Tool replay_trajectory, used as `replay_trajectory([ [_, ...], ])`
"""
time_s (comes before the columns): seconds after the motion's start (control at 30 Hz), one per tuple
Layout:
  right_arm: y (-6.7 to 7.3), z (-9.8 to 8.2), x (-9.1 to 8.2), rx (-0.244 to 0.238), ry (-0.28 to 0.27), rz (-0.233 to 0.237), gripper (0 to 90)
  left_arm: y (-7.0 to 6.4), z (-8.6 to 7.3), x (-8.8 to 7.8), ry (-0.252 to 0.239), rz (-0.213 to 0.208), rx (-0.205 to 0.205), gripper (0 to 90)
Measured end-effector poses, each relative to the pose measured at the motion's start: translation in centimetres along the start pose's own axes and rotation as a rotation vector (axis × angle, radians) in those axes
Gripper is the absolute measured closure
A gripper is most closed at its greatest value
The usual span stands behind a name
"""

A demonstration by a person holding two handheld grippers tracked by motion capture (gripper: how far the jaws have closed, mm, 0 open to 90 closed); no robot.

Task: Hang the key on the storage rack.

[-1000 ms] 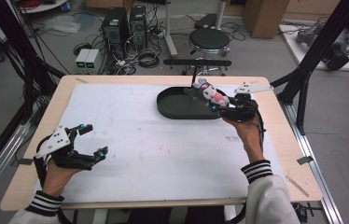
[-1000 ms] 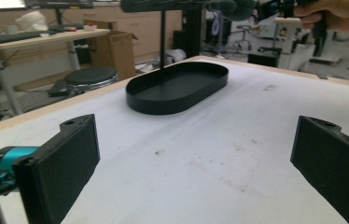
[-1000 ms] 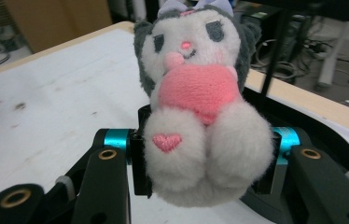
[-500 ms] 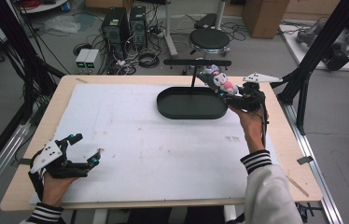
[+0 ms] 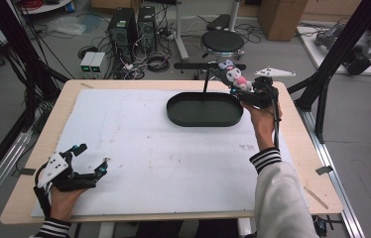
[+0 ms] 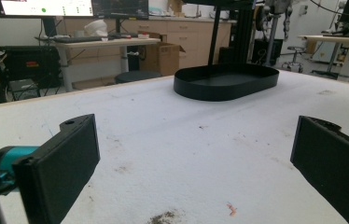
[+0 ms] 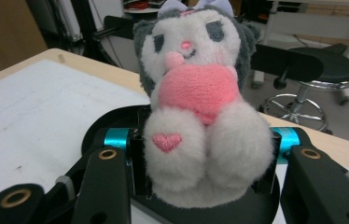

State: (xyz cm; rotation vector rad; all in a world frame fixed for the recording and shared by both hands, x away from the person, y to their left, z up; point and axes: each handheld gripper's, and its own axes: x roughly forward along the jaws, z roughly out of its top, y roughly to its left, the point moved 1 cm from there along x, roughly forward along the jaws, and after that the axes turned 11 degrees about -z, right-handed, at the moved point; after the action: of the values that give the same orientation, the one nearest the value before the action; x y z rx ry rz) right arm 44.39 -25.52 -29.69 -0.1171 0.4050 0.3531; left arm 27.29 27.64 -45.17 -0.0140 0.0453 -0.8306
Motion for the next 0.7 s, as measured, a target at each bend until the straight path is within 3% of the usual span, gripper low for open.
replay_trajectory([
  [0.2,0.1,0.3,1.1,0.000,0.009,-0.043,53.6,-0.2,0.0,0.0,0.003,0.009,0.015,1.7],
  [0.33,0.0,0.7,1.7,0.013,0.004,-0.053,53.5,-0.1,-0.1,-0.2,-0.024,0.010,0.006,1.7],
  [0.47,0.1,1.2,2.2,0.036,-0.003,-0.044,53.6,-0.1,-0.1,-0.2,-0.020,0.009,0.011,1.7],
  [0.7,0.2,1.4,2.7,0.034,-0.011,-0.059,53.5,-0.1,-0.1,-0.2,-0.021,0.011,0.004,1.7],
])
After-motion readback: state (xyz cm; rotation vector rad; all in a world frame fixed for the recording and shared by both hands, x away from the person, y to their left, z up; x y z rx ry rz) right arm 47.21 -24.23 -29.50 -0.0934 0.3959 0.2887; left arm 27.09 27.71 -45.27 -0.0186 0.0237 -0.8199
